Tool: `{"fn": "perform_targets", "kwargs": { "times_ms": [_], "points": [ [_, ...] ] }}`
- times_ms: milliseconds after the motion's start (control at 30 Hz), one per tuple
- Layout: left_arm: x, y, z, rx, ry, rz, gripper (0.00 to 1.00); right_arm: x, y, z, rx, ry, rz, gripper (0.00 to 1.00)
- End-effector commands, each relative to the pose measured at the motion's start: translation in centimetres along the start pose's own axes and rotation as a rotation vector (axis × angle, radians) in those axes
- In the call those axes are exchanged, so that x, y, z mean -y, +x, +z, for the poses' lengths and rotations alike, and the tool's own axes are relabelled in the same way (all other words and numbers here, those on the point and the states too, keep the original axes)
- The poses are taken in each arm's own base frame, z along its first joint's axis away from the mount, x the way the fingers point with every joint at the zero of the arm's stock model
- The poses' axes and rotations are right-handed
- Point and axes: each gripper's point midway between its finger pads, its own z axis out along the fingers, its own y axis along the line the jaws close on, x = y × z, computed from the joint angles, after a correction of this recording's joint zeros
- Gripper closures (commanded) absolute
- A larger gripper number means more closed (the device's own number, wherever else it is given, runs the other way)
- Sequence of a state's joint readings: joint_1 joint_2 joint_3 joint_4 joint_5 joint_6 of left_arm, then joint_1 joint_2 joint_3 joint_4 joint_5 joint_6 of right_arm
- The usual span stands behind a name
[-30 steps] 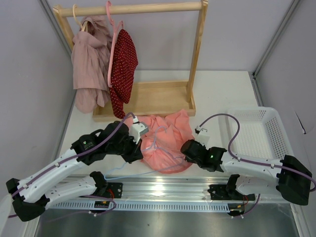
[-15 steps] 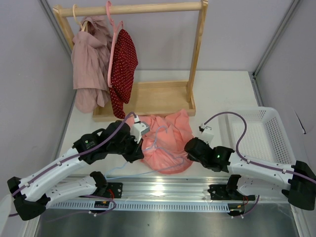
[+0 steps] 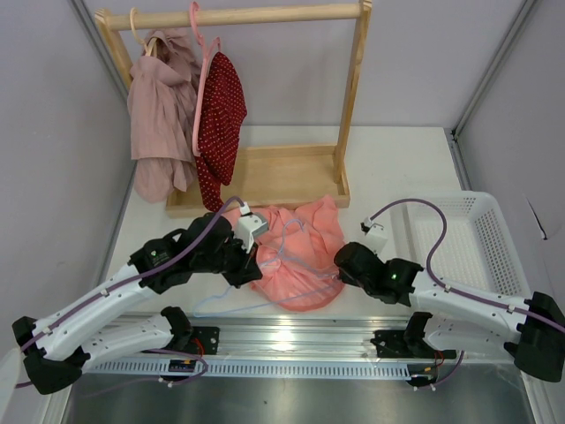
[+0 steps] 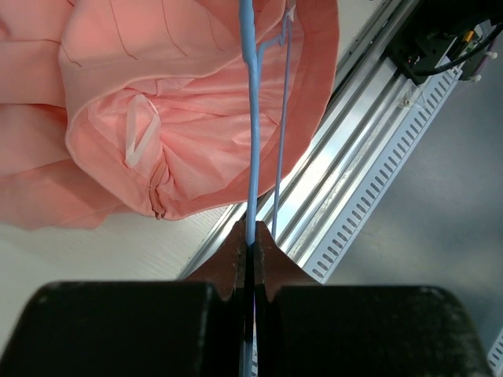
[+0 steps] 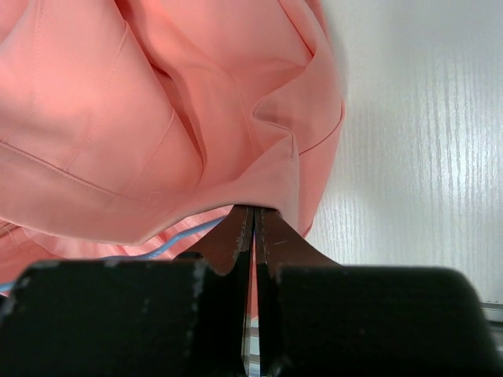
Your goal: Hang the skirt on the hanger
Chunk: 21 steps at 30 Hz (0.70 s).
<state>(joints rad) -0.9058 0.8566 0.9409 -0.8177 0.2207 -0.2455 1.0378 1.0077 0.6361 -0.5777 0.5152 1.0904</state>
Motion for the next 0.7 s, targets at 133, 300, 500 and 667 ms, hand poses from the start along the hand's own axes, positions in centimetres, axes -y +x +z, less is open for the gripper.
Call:
{"fn": "perform_targets", "kwargs": {
  "times_ms": [133, 300, 500, 667],
  "points": [
    [1.6, -2.8, -0.9, 0.090, 0.055, 0.024, 1.00, -1.4, -2.2, -0.9, 0.048, -0.048, 0.045, 1.00],
    [1.8, -3.5, -1.2, 0.129, 0.067, 0.055, 1.00, -1.4, -2.8, -1.1, 0.050, -0.057, 0.052, 1.00],
    [1.9, -3.6, -0.3, 0.136, 0.086, 0.061, 1.00, -1.4, -3.2, -1.4, 0.047, -0.068, 0.054, 1.00],
    [2.2, -4.2, -0.3, 0.189, 0.106, 0.068, 1.00, -1.1, -3.7, -1.2, 0.045, -0.067, 0.063, 1.00]
  ]
}}
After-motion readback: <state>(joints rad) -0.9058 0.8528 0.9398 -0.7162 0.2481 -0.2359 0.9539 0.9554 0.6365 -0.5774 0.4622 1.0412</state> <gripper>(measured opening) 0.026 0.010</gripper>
